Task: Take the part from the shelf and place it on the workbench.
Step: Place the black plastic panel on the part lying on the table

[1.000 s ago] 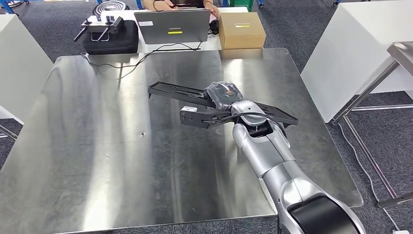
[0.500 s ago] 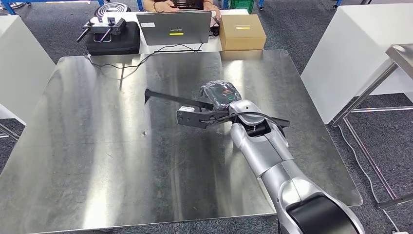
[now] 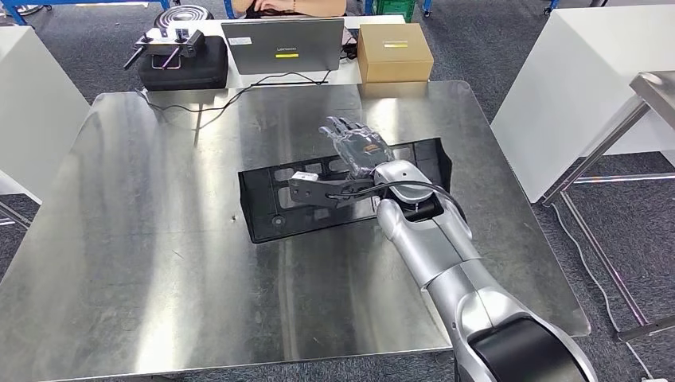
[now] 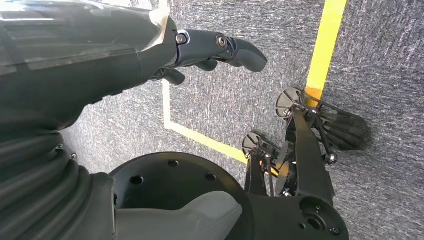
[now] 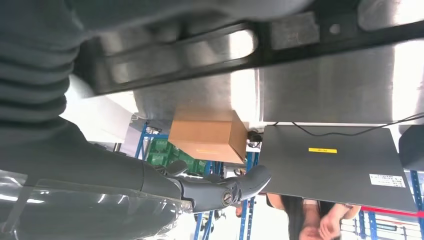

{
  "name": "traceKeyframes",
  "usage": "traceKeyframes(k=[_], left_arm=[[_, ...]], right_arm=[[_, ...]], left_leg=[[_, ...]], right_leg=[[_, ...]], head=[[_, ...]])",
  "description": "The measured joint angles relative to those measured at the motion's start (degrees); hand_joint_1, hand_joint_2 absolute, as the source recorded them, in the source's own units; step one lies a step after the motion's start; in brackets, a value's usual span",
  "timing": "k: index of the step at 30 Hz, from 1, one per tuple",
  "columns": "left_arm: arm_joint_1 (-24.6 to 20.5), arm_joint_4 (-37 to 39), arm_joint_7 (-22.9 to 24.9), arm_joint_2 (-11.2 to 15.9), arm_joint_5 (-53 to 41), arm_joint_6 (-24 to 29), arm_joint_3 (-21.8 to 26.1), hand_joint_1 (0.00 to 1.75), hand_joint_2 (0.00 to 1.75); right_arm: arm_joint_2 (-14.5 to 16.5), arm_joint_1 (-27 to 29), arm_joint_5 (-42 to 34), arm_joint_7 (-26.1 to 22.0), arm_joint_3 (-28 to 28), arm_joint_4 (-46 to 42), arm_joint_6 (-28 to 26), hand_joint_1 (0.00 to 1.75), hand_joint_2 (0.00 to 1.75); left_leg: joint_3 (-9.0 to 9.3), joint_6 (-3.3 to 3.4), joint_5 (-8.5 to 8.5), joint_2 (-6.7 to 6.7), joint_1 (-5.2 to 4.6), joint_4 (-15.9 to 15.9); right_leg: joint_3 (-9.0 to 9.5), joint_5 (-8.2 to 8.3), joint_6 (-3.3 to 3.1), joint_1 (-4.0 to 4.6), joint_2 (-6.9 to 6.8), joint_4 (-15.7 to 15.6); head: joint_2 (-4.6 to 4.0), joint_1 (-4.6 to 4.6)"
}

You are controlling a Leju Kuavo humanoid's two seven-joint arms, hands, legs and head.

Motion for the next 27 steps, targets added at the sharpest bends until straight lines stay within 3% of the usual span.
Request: traceKeyframes(k=[18,22,27], left_arm=[[0.01,0.0,0.57,-0.04,-0.62,-0.25,0.02,0.0,1.75],[0.01,0.0,1.03,-0.05,-0.68,-0.27,0.08,0.0,0.0],[0.1,0.0,2.25,-0.25,-0.69,0.02,0.16,0.0,0.0]], right_arm=[[-0.1,-0.21,-0.13,0.01,0.0,0.02,-0.15,0.0,0.0],[-0.33,-0.23,-0.62,0.02,-0.02,-0.02,-0.61,0.0,0.0],[-1.25,0.48,-1.89,-0.33,-0.65,-2.42,-2.01,0.0,0.0]], left_leg=[[0.05,0.0,0.0,0.0,0.0,0.0],[0.06,0.0,0.0,0.0,0.0,0.0],[0.08,0.0,0.0,-0.01,0.0,0.01]], right_leg=[[-0.04,0.0,0.0,0.0,0.0,0.0],[-0.05,0.0,0.0,0.0,0.0,0.0],[-0.28,-0.01,-0.01,-0.01,0.0,0.0]], head=[[0.0,0.0],[0.0,0.0],[0.0,0.01]])
